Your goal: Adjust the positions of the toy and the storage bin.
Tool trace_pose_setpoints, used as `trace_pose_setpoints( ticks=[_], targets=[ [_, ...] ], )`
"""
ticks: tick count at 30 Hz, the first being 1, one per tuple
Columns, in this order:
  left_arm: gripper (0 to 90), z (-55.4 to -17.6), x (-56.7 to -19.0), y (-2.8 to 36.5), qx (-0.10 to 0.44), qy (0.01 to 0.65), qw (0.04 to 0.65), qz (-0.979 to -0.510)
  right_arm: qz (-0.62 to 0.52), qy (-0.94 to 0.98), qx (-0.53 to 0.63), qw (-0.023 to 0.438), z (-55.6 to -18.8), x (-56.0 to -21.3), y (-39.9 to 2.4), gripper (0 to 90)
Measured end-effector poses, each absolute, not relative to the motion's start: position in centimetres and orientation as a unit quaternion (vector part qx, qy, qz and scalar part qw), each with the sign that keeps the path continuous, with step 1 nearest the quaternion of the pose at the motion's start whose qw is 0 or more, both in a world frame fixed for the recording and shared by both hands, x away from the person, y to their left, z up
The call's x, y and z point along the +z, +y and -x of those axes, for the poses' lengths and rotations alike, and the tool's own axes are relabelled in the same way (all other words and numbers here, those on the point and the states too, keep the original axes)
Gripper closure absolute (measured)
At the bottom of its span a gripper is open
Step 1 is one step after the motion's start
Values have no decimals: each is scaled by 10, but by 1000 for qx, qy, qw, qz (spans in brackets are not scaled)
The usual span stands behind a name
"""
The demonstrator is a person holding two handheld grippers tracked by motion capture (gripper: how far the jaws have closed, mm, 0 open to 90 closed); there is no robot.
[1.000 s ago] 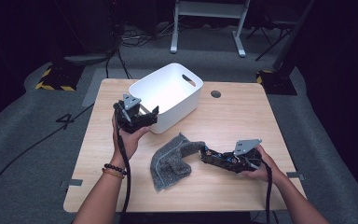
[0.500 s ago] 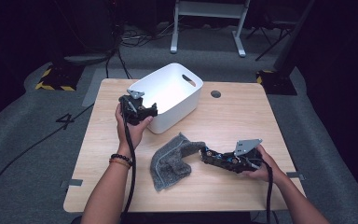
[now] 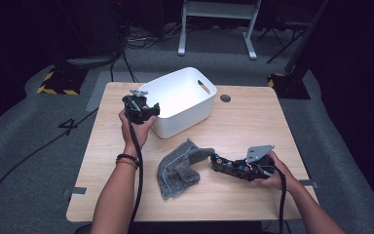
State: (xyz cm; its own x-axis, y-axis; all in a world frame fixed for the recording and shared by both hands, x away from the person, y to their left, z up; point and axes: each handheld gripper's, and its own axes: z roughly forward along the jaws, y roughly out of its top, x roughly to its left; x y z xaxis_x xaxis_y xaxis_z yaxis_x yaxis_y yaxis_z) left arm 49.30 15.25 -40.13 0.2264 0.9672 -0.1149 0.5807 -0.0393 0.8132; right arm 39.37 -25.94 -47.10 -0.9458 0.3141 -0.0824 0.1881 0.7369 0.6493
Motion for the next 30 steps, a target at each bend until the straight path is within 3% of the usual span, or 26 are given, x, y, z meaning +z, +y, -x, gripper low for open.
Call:
trace_pose_setpoints(
  ticks=[15,30],
  targets=[
    [476,-491,-404,123,221,508,399,-731,-118,935,324,84,-392,-468,-268,575],
    [461,-470,-404,96,223,468,398,-756,-97,942,311,76,-387,-465,-275,576]
  ],
)
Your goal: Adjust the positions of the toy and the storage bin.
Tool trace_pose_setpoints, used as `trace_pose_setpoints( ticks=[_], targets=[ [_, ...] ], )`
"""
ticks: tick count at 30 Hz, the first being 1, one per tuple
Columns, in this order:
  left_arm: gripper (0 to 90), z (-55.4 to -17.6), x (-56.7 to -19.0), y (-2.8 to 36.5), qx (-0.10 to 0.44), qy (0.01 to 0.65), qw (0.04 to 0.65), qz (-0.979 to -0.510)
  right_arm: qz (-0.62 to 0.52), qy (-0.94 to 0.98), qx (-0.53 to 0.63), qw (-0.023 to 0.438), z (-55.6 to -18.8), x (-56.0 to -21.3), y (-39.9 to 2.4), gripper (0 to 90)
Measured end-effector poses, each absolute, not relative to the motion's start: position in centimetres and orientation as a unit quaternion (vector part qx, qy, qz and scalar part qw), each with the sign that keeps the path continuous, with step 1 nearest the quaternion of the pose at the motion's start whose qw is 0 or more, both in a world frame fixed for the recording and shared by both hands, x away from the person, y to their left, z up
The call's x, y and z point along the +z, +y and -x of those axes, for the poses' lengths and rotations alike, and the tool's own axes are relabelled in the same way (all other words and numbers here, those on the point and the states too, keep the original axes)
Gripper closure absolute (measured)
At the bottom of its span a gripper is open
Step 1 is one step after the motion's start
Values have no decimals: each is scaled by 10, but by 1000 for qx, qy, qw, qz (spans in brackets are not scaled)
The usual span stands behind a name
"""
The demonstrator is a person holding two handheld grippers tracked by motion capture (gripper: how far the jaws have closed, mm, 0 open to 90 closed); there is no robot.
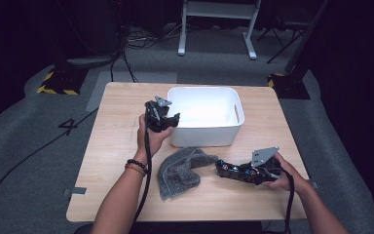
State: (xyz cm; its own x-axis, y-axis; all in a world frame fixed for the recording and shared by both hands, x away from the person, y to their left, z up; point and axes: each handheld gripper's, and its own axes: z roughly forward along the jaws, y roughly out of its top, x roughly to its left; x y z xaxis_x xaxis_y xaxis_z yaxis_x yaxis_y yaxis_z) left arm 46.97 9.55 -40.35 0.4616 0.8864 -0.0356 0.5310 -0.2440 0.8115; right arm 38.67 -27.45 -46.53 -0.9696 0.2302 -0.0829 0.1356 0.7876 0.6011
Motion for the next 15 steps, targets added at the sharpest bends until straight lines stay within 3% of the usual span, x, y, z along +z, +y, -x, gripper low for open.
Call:
trace_pose_setpoints(
  ticks=[15],
  targets=[
    [451,-442,-403,66,222,435,400,-775,-82,947,303,71,-380,-464,-275,576]
  ],
)
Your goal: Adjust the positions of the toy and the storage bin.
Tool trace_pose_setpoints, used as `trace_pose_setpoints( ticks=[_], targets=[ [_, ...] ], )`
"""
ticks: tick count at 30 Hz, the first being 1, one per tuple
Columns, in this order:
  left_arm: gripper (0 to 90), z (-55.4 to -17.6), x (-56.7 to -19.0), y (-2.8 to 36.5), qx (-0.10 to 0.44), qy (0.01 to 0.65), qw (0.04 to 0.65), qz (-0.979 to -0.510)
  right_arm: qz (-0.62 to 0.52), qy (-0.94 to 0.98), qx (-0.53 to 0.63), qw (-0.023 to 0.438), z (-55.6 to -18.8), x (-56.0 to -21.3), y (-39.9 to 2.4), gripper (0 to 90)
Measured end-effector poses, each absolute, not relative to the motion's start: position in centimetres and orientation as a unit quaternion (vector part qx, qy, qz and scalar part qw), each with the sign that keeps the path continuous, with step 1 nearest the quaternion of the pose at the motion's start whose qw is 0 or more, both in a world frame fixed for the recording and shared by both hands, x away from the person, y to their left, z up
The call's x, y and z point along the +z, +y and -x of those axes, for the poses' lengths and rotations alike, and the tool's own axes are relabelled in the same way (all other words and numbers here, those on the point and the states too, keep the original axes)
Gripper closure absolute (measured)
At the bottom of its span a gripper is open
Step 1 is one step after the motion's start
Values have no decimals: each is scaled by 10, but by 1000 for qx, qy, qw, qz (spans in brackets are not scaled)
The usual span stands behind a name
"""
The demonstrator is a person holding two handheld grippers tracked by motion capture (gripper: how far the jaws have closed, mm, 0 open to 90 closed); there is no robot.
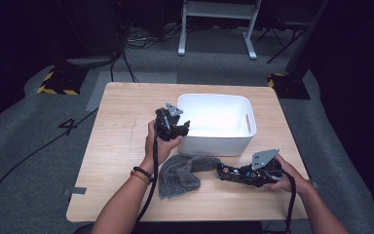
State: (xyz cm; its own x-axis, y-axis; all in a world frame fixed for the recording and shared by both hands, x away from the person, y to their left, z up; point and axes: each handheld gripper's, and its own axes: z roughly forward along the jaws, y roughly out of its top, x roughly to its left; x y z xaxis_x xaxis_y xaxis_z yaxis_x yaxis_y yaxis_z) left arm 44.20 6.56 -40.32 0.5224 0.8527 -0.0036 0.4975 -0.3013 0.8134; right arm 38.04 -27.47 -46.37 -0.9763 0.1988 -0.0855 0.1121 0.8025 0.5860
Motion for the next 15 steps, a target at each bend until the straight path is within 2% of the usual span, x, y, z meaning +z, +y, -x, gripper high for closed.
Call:
trace_pose_setpoints(
  ticks=[10,15],
  targets=[
    [469,-429,-405,59,220,416,413,-780,-67,950,298,67,-371,-462,-272,574],
    [467,-422,-404,62,218,414,415,-781,-71,945,312,70,-367,-457,-265,509]
  ],
)
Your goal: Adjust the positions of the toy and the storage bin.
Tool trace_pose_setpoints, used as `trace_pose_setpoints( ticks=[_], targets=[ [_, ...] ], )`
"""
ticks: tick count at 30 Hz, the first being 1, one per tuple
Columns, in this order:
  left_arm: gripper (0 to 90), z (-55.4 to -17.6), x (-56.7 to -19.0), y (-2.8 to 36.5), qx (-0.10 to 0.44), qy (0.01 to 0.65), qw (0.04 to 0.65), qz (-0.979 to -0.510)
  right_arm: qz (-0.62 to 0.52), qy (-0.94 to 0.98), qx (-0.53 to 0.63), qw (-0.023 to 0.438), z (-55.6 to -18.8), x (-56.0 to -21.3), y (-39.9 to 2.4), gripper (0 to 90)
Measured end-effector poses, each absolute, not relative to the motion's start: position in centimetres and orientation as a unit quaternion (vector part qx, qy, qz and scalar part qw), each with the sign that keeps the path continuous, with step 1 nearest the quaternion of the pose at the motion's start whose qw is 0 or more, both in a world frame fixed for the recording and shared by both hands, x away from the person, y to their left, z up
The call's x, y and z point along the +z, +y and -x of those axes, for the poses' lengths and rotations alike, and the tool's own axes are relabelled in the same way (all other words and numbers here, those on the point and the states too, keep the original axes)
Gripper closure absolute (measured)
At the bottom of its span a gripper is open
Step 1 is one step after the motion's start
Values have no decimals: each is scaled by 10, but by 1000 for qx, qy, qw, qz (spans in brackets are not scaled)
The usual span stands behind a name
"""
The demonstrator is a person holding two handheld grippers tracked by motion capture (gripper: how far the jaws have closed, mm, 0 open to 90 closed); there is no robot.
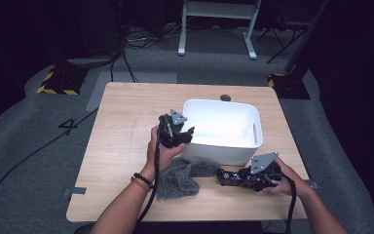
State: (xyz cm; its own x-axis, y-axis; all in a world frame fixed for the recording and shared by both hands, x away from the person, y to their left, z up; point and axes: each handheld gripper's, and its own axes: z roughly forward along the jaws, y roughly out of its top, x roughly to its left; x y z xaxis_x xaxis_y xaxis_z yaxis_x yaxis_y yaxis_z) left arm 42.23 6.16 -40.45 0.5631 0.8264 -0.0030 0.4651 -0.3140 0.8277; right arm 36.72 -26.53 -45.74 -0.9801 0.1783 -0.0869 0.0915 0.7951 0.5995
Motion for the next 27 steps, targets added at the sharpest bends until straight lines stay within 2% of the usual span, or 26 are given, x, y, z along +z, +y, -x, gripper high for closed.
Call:
trace_pose_setpoints(
  ticks=[5,12,22,27],
  targets=[
    [465,-418,-404,63,215,412,414,-783,-71,947,306,68,-365,-461,-255,494],
    [448,-416,-403,68,210,394,420,-790,-68,953,288,69,-366,-468,-250,533],
    [260,-405,-390,93,210,358,449,-791,-70,953,288,68,-364,-468,-250,566],
    [238,-389,-385,110,218,350,460,-786,-86,948,301,65,-363,-470,-254,567]
  ],
)
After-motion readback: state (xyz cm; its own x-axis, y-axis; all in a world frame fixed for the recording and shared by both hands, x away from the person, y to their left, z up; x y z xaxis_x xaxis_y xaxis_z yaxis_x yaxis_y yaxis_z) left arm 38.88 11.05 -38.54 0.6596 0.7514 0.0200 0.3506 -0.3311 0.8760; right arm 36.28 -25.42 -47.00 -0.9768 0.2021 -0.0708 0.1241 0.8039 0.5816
